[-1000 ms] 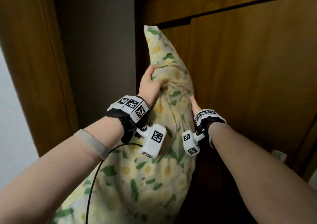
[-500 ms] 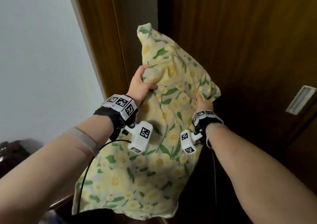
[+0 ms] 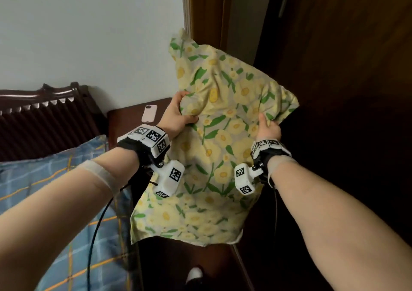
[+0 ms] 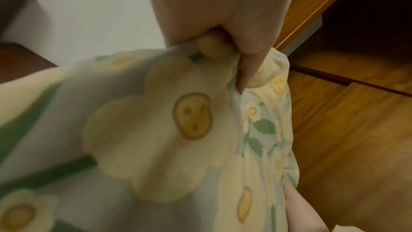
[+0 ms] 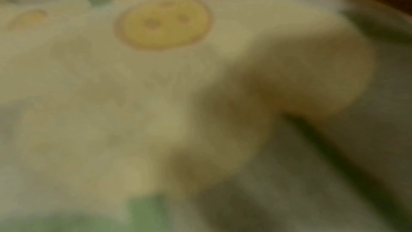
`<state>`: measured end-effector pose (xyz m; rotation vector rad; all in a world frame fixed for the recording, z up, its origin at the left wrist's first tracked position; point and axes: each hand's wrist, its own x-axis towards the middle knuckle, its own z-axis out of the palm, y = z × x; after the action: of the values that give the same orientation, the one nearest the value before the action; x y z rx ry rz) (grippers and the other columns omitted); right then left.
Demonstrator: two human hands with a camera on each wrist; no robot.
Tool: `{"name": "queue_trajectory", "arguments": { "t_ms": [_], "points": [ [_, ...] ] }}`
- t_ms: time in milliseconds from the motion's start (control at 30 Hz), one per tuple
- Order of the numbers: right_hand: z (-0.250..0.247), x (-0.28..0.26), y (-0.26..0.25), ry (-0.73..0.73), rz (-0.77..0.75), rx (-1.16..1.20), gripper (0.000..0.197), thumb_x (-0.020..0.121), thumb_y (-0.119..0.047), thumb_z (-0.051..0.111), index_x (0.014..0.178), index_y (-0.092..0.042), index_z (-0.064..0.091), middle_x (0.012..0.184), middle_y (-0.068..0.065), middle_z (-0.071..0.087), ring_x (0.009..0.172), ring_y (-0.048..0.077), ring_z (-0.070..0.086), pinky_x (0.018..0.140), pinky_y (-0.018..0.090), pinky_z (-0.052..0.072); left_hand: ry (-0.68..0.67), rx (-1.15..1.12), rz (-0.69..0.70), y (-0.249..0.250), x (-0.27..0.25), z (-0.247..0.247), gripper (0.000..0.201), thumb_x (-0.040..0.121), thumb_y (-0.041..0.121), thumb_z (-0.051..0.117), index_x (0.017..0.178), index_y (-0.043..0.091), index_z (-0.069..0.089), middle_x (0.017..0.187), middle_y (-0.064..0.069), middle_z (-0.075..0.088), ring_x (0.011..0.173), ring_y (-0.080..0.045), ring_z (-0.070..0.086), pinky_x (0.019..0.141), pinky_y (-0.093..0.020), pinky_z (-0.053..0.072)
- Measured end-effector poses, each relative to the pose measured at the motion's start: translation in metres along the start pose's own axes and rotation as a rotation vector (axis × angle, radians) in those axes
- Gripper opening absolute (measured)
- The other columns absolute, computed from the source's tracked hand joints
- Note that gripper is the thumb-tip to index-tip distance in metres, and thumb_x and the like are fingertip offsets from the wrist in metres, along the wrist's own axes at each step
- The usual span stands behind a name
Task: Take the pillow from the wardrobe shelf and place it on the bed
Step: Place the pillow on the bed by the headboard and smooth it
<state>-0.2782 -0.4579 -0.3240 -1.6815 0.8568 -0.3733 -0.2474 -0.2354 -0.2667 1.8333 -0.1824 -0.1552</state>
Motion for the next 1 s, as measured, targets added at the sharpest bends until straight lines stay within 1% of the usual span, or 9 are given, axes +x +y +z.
{"name": "queue_trajectory", "arguments": {
  "t_ms": [133,300,400,533,666,766,866,933,1000],
  "points": [
    [0.02,-0.034,0.024,-0.087,0.02,-0.028,0.05,0.095,-0.042,0.048,0.113,0.002,0.062,0.116,0.022,0.065,0.108,0.035,0.062,0.074,0.026,0.038,0.056,-0.005,-0.044,-0.023,-0.038,-0.026,0.064,0.072,-0.01,0.067,0.127,0.011,0.043,0.12,-0.008,0.051,0.113,-0.023,0.05,0.102,-0.041,0.044],
    [0.057,-0.07,0.04,-0.216,-0.043,-0.092,0.05,0.095,-0.041,0.048,0.113,0.004,0.062,0.116,0.023,0.065,0.107,0.037,0.061,0.074,0.028,0.04,0.136,0.008,-0.1,-0.051,-0.088,-0.067,0.061,0.06,0.007,0.069,0.111,0.022,0.04,0.114,-0.005,0.05,0.105,-0.019,0.05,0.085,-0.024,0.048],
    [0.087,-0.094,0.041,-0.317,-0.1,-0.131,0.05,0.096,-0.039,0.046,0.115,0.005,0.06,0.118,0.024,0.064,0.109,0.037,0.06,0.073,0.027,0.037,0.17,0.047,-0.165,-0.067,-0.115,-0.098,0.062,0.06,0.013,0.068,0.113,0.022,0.036,0.12,-0.01,0.05,0.113,-0.029,0.053,0.096,-0.043,0.047],
    [0.135,-0.123,0.026,-0.445,-0.17,-0.167,0.05,0.097,-0.039,0.044,0.118,0.005,0.058,0.119,0.024,0.063,0.109,0.036,0.059,0.071,0.024,0.033,0.277,0.086,-0.233,-0.088,-0.138,-0.148,0.064,0.067,0.008,0.074,0.113,0.026,0.034,0.123,-0.012,0.052,0.119,-0.034,0.053,0.101,-0.05,0.045],
    [0.198,-0.154,0.004,-0.567,-0.277,-0.214,0.045,0.097,-0.036,0.047,0.098,0.006,0.063,0.092,0.026,0.059,0.087,0.033,0.055,0.062,0.024,0.03,0.398,0.111,-0.294,-0.112,-0.152,-0.206,0.06,0.08,0.003,0.069,0.123,0.021,0.032,0.13,-0.011,0.048,0.115,-0.026,0.051,0.1,-0.043,0.045],
    [0.257,-0.18,-0.011,-0.648,-0.329,-0.263,0.049,0.095,-0.038,0.049,0.096,0.009,0.063,0.096,0.028,0.062,0.088,0.037,0.056,0.071,0.034,0.04,0.519,0.095,-0.335,-0.134,-0.158,-0.252,0.072,0.079,0.002,0.069,0.136,0.011,0.026,0.124,-0.008,0.047,0.115,-0.023,0.049,0.098,-0.037,0.044],
    [0.324,-0.201,-0.026,-0.737,-0.405,-0.303,0.046,0.094,-0.041,0.049,0.068,-0.003,0.056,0.082,0.021,0.056,0.076,0.029,0.048,0.064,0.029,0.033,0.597,0.089,-0.393,-0.16,-0.155,-0.303,0.074,0.08,0.003,0.069,0.138,0.008,0.024,0.119,-0.004,0.044,0.11,-0.019,0.048,0.092,-0.031,0.042],
    [0.372,-0.214,-0.04,-0.793,-0.456,-0.339,0.045,0.095,-0.041,0.048,0.071,-0.003,0.056,0.08,0.012,0.052,0.074,0.025,0.046,0.064,0.026,0.031,0.641,0.072,-0.411,-0.179,-0.147,-0.343,0.074,0.08,0.002,0.069,0.138,0.006,0.023,0.119,-0.004,0.043,0.11,-0.018,0.047,0.095,-0.032,0.042],
    [0.424,-0.224,-0.055,-0.829,-0.509,-0.371,0.045,0.095,-0.044,0.047,0.073,-0.005,0.054,0.079,0.011,0.053,0.073,0.025,0.047,0.064,0.027,0.034,0.663,0.069,-0.425,-0.197,-0.132,-0.387,0.076,0.079,0.003,0.07,0.138,0.007,0.023,0.122,-0.006,0.043,0.116,-0.021,0.048,0.101,-0.035,0.04]
  ]
}}
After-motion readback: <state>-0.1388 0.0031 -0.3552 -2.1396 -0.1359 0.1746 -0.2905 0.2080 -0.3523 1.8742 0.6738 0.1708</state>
